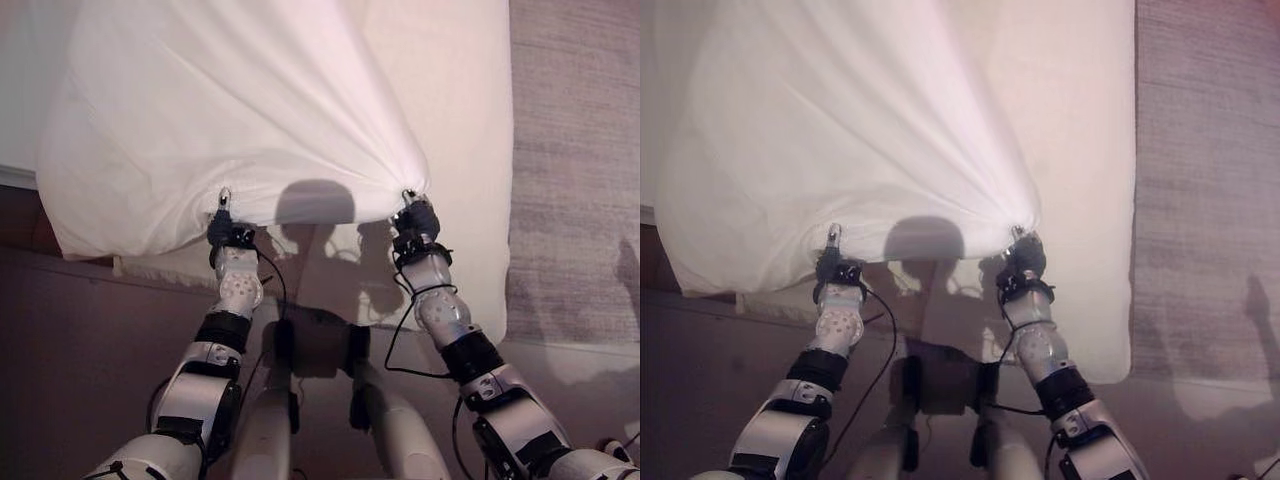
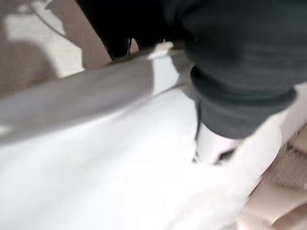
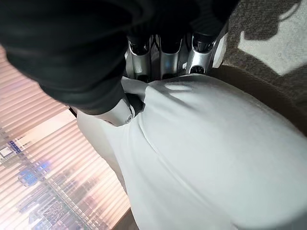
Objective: Make the bed
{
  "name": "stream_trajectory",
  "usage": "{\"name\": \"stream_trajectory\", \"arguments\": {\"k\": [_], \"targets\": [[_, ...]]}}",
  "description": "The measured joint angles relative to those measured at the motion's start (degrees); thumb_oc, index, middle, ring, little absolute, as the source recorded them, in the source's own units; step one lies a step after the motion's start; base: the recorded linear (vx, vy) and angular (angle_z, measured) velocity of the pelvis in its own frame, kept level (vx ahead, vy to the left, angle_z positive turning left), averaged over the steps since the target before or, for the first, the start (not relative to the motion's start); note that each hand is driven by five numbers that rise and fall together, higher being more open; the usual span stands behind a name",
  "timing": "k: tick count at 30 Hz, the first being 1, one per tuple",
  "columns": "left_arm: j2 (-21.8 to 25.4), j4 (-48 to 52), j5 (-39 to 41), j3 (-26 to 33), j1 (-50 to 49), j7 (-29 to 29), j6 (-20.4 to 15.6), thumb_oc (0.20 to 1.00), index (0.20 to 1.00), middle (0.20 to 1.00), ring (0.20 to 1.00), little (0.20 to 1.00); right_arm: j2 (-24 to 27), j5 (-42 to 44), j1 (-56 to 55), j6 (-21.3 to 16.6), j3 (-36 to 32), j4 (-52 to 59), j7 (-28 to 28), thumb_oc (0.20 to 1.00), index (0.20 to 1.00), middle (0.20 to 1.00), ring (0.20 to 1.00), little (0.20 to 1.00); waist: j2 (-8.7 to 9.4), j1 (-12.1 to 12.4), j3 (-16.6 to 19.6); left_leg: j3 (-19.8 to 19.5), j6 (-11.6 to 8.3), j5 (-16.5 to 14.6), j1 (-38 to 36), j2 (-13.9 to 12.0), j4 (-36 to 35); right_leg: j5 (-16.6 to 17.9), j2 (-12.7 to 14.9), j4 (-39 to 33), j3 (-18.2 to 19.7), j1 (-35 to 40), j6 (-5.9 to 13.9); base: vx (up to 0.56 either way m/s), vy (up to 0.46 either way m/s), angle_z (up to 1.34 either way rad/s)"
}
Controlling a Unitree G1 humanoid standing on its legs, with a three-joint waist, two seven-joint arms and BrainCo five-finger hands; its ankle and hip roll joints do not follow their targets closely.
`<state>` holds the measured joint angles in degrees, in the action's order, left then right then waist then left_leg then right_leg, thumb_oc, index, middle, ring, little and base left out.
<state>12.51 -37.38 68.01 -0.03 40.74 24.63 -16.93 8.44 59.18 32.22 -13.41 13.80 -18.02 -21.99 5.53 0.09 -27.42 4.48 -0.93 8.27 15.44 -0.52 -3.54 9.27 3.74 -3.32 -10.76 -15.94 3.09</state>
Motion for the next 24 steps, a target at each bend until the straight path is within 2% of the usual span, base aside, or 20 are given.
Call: {"name": "stream_trajectory", "arguments": {"k": [11,15,21,22,23,24], "targets": [[4.38,0.04,-4.87,-1.44,-0.17,-4.87,4.06,0.2,0.2,0.2,0.2,0.2,-0.04,-0.02,-0.94,0.0,-0.13,-0.04,3.23,0.2,0.2,0.2,0.2,0.2,0.09,-0.76,0.08,0.03,0.08,0.06,0.22,-0.17,-0.17,0.0,-0.38,-0.47,-0.62,0.21,0.01,0.0,0.0,0.02],[6.94,3.84,-6.56,-2.16,-4.2,-7.56,5.2,0.2,0.2,0.2,0.2,0.2,-0.3,0.02,-1.97,0.22,-0.17,-0.6,6.05,0.2,0.2,0.2,0.2,0.2,0.05,-0.62,0.05,0.16,0.12,0.1,-2.02,-0.25,-0.05,-0.05,-0.11,-0.06,-0.62,2.32,0.04,0.0,0.0,0.01],[7.93,9.45,-6.55,-1.7,-14.36,-11.11,5.56,0.2,0.2,0.2,0.2,0.2,-3.5,-0.04,-6.52,2.36,-1.0,-2.63,9.06,0.2,0.2,0.2,0.2,0.2,-0.43,-0.17,0.15,0.12,-0.82,-0.72,-9.25,-0.15,-0.51,-6.06,0.97,7.25,-0.88,6.82,0.43,0.0,-0.053,0.14],[7.68,9.38,-6.54,-1.71,-14.87,-11.31,5.6,0.2,0.2,0.2,0.2,0.2,-3.52,-0.06,-7.24,2.62,-1.12,-2.61,9.32,0.2,0.2,0.2,0.2,0.2,-0.86,0.2,0.37,-0.1,-0.83,-0.73,-9.43,-0.15,-0.47,-6.37,1.06,7.73,-1.05,6.89,0.45,-0.08,-0.084,0.29],[5.91,9.67,-6.53,-1.69,-15.9,-11.43,5.98,0.2,0.2,0.2,0.2,0.2,-3.56,-0.09,-9.19,3.08,-2.11,-2.67,9.64,0.2,0.2,0.2,0.2,0.2,-2.11,0.95,0.9,-1.56,-0.56,-0.49,-9.62,-0.04,-0.33,-6.87,1.25,8.21,-2.09,7.51,0.44,-0.13,-0.061,0.36],[5.03,10.46,-6.52,-1.68,-16.75,-11.44,5.98,0.2,0.2,0.2,0.2,0.2,-3.56,-0.09,-10.01,3.12,-2.44,-2.75,9.64,0.2,0.2,0.2,0.2,0.2,-2.73,0.76,1.13,-2.44,-0.48,-0.43,-9.63,0.07,-0.31,-7.11,1.38,8.2,-3.02,7.98,0.31,-0.1,-0.029,0.5]]}}
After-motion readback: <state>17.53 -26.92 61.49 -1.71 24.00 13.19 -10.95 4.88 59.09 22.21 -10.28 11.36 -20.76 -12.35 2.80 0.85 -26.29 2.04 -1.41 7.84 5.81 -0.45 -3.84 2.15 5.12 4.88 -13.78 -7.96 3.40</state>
